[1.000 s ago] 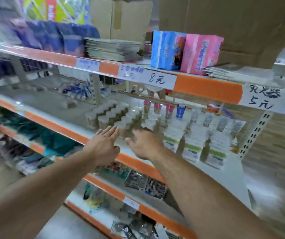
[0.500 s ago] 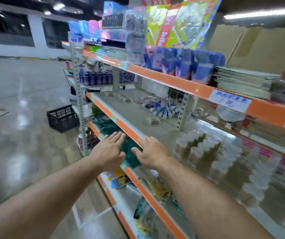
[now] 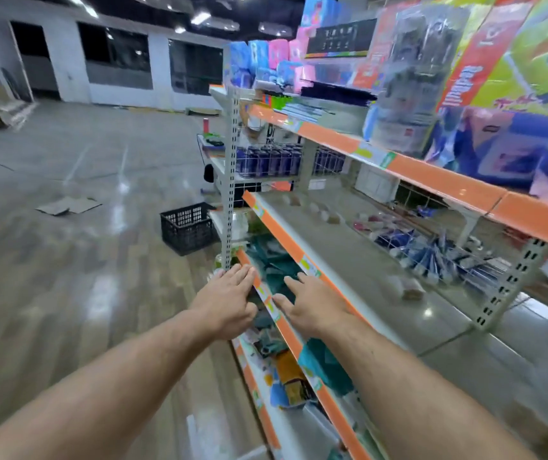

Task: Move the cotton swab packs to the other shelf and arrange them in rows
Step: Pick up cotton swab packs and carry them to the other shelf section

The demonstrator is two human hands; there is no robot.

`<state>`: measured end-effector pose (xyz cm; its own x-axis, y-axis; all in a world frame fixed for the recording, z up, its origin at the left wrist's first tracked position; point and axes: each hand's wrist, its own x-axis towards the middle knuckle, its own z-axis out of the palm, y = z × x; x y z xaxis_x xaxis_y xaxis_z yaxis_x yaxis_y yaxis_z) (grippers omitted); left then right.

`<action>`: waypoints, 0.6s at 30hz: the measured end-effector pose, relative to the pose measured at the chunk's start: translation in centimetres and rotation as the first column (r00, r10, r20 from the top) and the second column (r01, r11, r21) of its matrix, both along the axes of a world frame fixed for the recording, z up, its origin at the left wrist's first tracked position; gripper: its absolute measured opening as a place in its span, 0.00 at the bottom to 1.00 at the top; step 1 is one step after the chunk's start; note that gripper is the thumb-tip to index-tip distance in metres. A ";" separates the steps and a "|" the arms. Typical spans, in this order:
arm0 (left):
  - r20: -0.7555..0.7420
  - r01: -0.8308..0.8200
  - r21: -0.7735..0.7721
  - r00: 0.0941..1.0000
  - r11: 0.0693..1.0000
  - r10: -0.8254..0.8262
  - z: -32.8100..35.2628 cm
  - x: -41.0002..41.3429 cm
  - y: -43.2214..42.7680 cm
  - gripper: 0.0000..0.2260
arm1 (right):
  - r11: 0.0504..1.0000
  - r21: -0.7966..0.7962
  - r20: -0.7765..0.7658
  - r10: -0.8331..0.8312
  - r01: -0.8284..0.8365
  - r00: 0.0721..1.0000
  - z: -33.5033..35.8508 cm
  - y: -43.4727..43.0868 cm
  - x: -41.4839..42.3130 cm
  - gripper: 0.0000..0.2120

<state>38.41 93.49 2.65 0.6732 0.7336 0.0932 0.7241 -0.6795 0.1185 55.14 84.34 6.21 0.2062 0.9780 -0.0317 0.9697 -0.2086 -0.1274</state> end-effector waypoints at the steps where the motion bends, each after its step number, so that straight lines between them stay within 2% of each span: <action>1: -0.008 -0.007 0.000 1.000 1.000 0.007 -0.1 0.3 1.6 0.32 | 1.000 -0.010 -0.008 0.008 -0.008 1.000 -0.3 1.8 0.3 0.30; 6: 0.001 -0.060 -0.003 0.998 0.998 0.060 0.5 1.8 9.7 0.37 | 0.999 0.010 -0.004 0.039 -0.039 0.999 -0.9 11.5 2.6 0.30; 11: -0.008 -0.103 0.030 0.995 0.994 0.103 2.4 3.0 17.5 0.32 | 0.997 0.039 -0.015 0.071 -0.070 0.997 0.2 20.0 4.8 0.29; 18: -0.019 -0.029 0.016 0.999 0.999 0.029 1.5 6.0 28.9 0.31 | 0.999 0.033 -0.028 0.023 -0.022 0.999 -0.8 30.6 7.3 0.30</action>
<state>44.40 122.39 4.14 0.6536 0.7512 0.0922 0.7454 -0.6600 0.0934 62.49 114.96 5.42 0.1837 0.9830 -0.0055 0.9699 -0.1822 -0.1616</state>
